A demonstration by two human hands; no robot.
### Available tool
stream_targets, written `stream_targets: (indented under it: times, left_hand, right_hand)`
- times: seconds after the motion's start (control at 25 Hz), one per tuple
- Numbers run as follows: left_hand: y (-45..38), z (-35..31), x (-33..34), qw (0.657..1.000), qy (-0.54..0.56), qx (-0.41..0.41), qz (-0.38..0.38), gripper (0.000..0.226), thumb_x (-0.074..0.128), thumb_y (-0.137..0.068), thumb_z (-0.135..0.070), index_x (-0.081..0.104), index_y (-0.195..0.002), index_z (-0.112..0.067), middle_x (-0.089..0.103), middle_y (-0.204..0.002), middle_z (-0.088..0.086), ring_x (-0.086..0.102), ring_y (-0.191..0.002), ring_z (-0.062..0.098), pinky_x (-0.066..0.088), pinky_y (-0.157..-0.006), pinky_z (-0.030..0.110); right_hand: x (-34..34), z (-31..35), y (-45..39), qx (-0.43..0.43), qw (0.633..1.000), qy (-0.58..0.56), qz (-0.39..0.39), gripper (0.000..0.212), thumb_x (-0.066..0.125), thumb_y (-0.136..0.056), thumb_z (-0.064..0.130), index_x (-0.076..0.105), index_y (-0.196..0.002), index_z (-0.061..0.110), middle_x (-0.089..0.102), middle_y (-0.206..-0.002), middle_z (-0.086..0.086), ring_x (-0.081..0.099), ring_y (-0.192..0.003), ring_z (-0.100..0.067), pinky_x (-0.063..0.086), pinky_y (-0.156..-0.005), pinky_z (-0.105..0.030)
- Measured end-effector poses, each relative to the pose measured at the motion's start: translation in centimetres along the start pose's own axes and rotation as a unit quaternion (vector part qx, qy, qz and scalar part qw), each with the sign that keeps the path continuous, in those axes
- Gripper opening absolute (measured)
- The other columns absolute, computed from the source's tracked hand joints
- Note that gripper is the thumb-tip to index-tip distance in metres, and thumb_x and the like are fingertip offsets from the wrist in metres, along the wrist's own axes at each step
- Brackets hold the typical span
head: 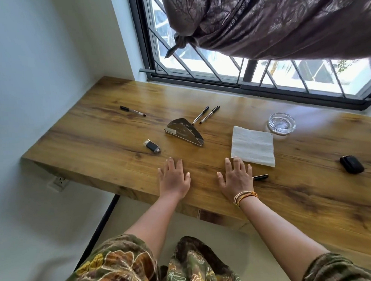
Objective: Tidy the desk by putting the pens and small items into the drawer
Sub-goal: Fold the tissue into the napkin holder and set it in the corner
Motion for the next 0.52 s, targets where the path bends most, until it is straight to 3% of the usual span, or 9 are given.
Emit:
stream_targets:
  times: [0.12, 0.2, 0.32, 0.52]
  left_hand:
    - [-0.8, -1.4, -1.2, 0.993, 0.103, -0.029, -0.052, 0.037, 0.054, -0.091, -0.021, 0.057, -0.127, -0.01, 0.053, -0.13, 0.013, 0.053, -0.115, 0.027, 0.048, -0.093, 0.034]
    - [-1.7, -3.0, -1.8, 0.981, 0.181, -0.059, -0.047, 0.031, 0.052, -0.09, -0.013, 0.063, -0.119, -0.008, 0.059, -0.12, 0.012, 0.059, -0.103, 0.023, 0.05, -0.079, 0.025]
    - [-2.9, -5.8, -1.8, 0.96, 0.271, -0.06, 0.028, 0.028, 0.046, -0.089, -0.006, 0.068, -0.107, -0.008, 0.068, -0.106, 0.007, 0.061, -0.092, 0.019, 0.047, -0.064, 0.018]
    - [-4.6, -9.7, -1.4, 0.89, 0.419, -0.123, 0.132, 0.026, 0.044, -0.091, -0.004, 0.065, -0.084, -0.019, 0.071, -0.097, 0.007, 0.066, -0.082, 0.019, 0.057, -0.07, 0.029]
  right_hand:
    - [-0.7, -0.9, -0.6, -0.001, 0.999, -0.027, -0.037, 0.057, 0.05, -0.088, 0.051, 0.052, -0.129, 0.011, 0.054, -0.126, -0.015, 0.054, -0.115, -0.033, 0.039, -0.1, -0.05]
    - [-1.3, -1.9, -1.1, 0.008, 0.997, -0.052, -0.053, 0.052, 0.053, -0.088, 0.047, 0.055, -0.122, 0.009, 0.057, -0.119, -0.015, 0.058, -0.104, -0.033, 0.042, -0.093, -0.047]
    - [-2.4, -3.7, -1.9, 0.053, 0.993, -0.083, -0.059, 0.048, 0.056, -0.088, 0.041, 0.054, -0.123, 0.008, 0.056, -0.121, -0.016, 0.056, -0.108, -0.034, 0.041, -0.094, -0.047]
    - [-4.2, -7.5, -3.5, 0.224, 0.961, -0.156, -0.046, 0.055, 0.059, -0.085, 0.029, 0.044, -0.132, 0.006, 0.048, -0.129, -0.022, 0.049, -0.117, -0.039, 0.04, -0.097, -0.048]
Point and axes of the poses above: each hand's wrist, its own y-axis away from the middle knuckle, its own x-axis out of the palm, z = x × y, the point moved 3 cm from there along -y, towards the middle knuckle
